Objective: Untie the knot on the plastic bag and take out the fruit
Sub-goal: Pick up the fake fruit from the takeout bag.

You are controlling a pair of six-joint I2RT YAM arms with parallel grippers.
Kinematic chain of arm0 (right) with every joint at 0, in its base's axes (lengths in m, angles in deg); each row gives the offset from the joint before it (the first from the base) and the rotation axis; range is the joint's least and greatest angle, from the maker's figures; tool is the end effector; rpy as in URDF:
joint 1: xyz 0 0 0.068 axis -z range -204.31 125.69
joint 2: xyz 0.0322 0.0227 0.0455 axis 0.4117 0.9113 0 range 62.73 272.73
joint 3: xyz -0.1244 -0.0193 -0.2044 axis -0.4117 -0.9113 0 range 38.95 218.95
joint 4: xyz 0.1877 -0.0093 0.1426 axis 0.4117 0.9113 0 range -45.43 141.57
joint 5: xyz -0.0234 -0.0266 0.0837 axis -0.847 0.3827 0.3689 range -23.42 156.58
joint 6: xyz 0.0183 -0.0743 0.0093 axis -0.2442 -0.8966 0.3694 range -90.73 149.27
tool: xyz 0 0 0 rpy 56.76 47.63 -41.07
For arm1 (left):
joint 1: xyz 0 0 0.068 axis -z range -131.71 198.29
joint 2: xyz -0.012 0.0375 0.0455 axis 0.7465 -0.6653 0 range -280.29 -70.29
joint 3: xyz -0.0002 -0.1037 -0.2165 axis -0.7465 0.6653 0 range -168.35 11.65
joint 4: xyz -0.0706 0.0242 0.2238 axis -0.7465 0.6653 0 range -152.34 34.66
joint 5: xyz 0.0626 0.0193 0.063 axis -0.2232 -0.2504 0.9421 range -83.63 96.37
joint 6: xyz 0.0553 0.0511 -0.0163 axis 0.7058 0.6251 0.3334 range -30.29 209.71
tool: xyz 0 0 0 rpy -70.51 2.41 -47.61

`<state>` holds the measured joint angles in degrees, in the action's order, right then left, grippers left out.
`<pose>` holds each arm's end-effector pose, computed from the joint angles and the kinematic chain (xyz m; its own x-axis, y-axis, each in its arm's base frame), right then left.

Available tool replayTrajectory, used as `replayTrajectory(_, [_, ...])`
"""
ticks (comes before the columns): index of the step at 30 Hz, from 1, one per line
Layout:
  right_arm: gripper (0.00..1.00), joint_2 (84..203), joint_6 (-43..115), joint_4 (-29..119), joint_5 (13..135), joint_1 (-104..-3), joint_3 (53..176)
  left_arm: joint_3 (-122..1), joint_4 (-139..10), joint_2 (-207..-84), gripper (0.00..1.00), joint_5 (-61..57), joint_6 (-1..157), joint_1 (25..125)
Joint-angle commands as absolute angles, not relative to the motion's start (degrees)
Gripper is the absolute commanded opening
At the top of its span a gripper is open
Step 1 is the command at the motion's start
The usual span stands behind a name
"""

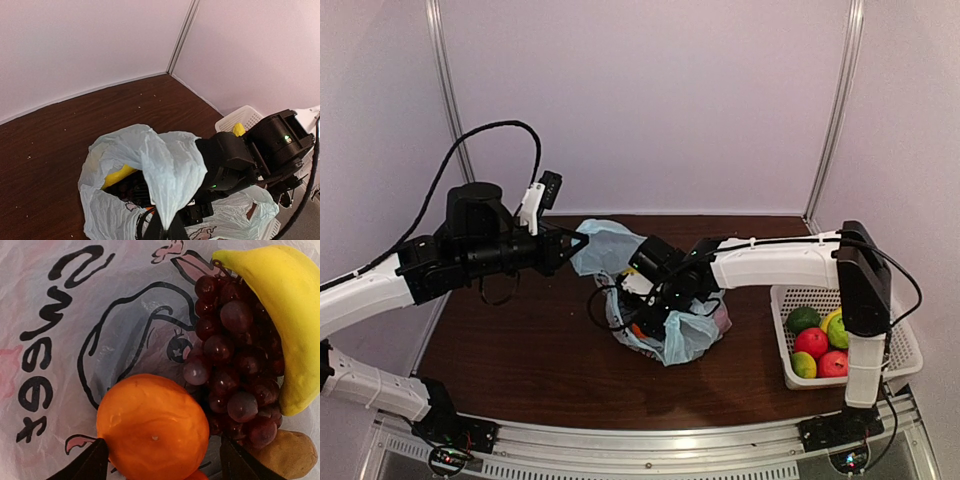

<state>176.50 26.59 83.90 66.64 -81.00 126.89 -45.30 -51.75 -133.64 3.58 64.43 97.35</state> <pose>0.2159 0.3288 0.1565 -0.4588 -0.7832 -0.4197 -0.8583 0.5128 -0.0187 0.1765 -0.2084 0.3137 -0.5082 -0.0649 -0.8588 0.6281 0.6543 -0.4212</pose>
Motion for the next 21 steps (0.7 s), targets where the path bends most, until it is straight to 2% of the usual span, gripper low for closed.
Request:
replayTrajectory(1, [0.79,178.3,26.1,84.6,66.3,-79.2,128.2,-44.9,-52.8,-133.2,0.00,3.7,63.5,97.0])
replayTrajectory(10, [0.85,182.1,25.6,82.5,65.5,-78.6,129.5,-45.5,-52.6,-134.0,0.00,3.7,63.6,97.0])
replayTrajectory(21, [0.85,183.9,28.0,77.2,65.9,-78.3,129.9,-45.6,-52.5,-134.8,0.00,3.0,63.2,97.0])
